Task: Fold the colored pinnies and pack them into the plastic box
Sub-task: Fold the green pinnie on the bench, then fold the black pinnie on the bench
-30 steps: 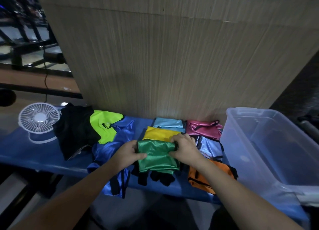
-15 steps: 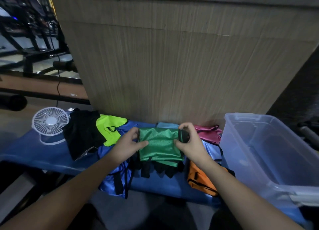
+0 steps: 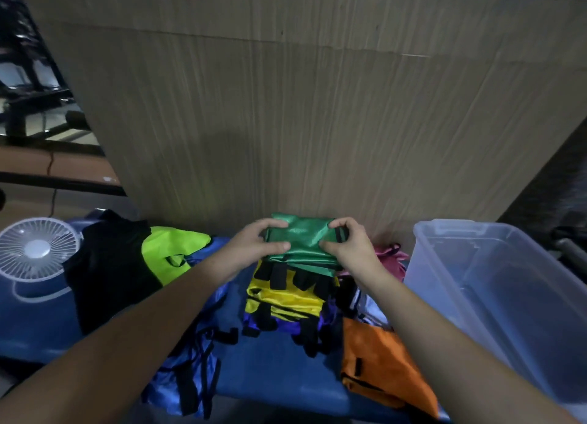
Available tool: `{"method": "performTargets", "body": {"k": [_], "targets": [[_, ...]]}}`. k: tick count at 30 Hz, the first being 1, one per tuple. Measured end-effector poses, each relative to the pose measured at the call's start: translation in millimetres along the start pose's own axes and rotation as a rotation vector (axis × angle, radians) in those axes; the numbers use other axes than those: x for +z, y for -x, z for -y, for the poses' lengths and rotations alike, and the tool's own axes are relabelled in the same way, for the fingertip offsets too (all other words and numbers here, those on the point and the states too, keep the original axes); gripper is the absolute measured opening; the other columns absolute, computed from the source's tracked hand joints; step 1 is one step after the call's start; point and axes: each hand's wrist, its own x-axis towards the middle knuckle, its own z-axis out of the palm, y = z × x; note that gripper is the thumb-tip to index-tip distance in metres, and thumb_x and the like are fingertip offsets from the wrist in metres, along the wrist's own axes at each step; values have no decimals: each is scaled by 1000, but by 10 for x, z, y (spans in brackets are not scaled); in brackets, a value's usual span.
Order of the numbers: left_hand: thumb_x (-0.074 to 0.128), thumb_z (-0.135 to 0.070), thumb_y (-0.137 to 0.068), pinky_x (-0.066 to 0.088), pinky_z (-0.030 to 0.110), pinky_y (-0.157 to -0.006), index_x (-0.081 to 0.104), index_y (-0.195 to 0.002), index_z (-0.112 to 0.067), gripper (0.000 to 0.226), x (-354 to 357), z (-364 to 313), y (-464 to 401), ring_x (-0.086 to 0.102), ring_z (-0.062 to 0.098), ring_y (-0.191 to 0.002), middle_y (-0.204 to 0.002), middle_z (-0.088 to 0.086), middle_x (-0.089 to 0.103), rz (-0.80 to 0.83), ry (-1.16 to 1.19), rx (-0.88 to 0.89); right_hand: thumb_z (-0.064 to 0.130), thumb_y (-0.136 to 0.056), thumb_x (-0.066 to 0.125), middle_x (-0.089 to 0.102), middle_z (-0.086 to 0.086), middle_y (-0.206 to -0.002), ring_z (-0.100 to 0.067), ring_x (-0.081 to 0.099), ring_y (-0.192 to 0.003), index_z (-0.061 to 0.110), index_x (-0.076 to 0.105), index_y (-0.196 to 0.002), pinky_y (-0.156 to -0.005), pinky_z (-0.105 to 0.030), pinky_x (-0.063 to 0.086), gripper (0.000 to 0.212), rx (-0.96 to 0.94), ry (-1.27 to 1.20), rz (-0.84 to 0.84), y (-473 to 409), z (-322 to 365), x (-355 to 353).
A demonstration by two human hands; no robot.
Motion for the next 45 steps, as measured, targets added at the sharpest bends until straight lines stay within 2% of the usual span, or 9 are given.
{"method": "performTargets", "body": {"k": [4, 8, 11, 13, 17, 20, 27, 35, 45], "targets": [[81, 0, -78, 57, 33, -93, 60, -127, -27, 59, 95, 102, -362, 69, 20, -106, -126, 10, 64, 30, 28, -39, 6, -73, 83, 35, -6, -132, -15, 44, -120, 14, 58, -117, -79, 11, 22, 51, -1, 123, 50, -293, -153, 17], [76, 7, -80, 58, 40, -90, 62, -118, -21, 49, 155, 301, -588, 69, 23, -100, -124, 14, 63, -45, -12, 13, 5, -71, 84, 25, -5, -130, -22, 40, -130, 5, 55, -123, -94, 9, 13, 60, -48, 253, 46, -384, -360, 192], [81, -11, -80, 50, 42, -102, 65, -105, -39, 41, 184, 522, -731, 61, 21, -113, -130, 3, 51, -74, -245, 12, 12, -73, 81, 28, -12, -140, -32, 40, -129, 9, 54, -123, -111, -16, 26, 56, -135, 445, 19, -366, -479, 273], [79, -20, -83, 38, 34, -110, 62, -107, -38, 34, 213, 645, -766, 51, 20, -122, -127, 0, 44, -57, -426, 17, 25, -75, 79, 38, -17, -140, -38, 45, -119, 14, 60, -117, -106, -42, 39, 47, -180, 679, -46, -309, -555, 331], [67, -43, -92, 35, 42, -112, 62, -123, -36, 32, 213, 735, -693, 42, 24, -130, -134, 0, 42, -72, -731, 26, 44, -86, 65, 58, -13, -116, -39, 52, -115, 17, 71, -105, -106, -55, 35, 33, -234, 975, -33, -251, -576, 338], [59, -52, -94, 33, 45, -112, 57, -131, -40, 39, 153, 668, -587, 36, 23, -133, -141, -3, 38, -24, -823, 23, 51, -95, 51, 56, -7, -127, -32, 45, -127, 24, 66, -125, -116, -53, 21, 42, -187, 982, 96, -226, -463, 277], [59, -46, -94, 41, 37, -100, 65, -119, -37, 27, -46, 381, -54, 47, 12, -115, -122, -13, 49, -178, -894, 297, 53, -82, 44, 61, -4, -99, -30, 60, -99, 30, 69, -114, -91, -44, 46, 47, -382, 902, 25, 78, -93, 266], [54, -43, -81, 51, 36, -74, 70, -102, -26, 32, -535, 513, 1080, 60, 21, -87, -99, -5, 60, -388, -1065, 389, 54, -85, 43, 60, 0, -113, -27, 58, -107, 31, 61, -128, -92, -40, 45, 52, -524, 861, 169, 714, 275, 637], [72, -35, -72, 56, 40, -69, 66, -103, -27, 32, -1001, 1190, 2207, 63, 27, -83, -98, -2, 59, -471, -1062, 93, 51, -90, 54, 57, 2, -126, -24, 51, -121, 30, 51, -138, -100, -38, 38, 53, -535, 837, 445, 1341, 375, 1445]]}}
